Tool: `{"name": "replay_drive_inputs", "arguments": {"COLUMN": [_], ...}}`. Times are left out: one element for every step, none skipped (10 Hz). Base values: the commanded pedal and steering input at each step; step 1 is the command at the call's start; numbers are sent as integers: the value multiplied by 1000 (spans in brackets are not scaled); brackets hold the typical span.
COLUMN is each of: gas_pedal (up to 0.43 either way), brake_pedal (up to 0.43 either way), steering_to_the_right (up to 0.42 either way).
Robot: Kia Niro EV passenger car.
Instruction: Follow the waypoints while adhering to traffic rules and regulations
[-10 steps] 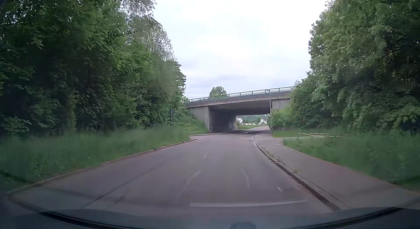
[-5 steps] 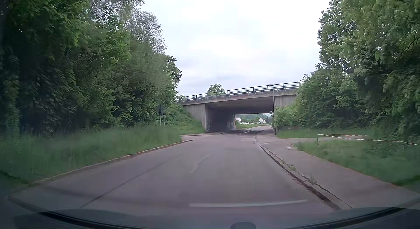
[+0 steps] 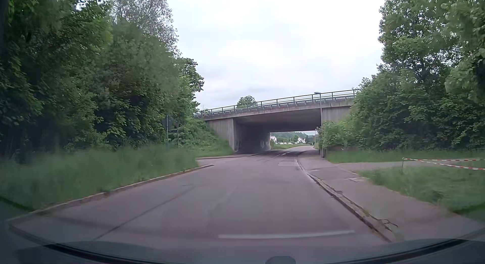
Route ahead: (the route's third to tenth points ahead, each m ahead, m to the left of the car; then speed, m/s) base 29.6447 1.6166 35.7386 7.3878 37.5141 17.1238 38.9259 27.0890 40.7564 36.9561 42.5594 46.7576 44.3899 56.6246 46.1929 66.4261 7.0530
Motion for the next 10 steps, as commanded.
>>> {"name": "replay_drive_inputs", "arguments": {"gas_pedal": [0, 0, 0, 0, 0, 0, 0, 0, 0, 0], "brake_pedal": [0, 0, 0, 0, 0, 0, 0, 0, 0, 0], "steering_to_the_right": [10, 10, 10, 12, 17, 22, 25, 25, 25, 25]}}
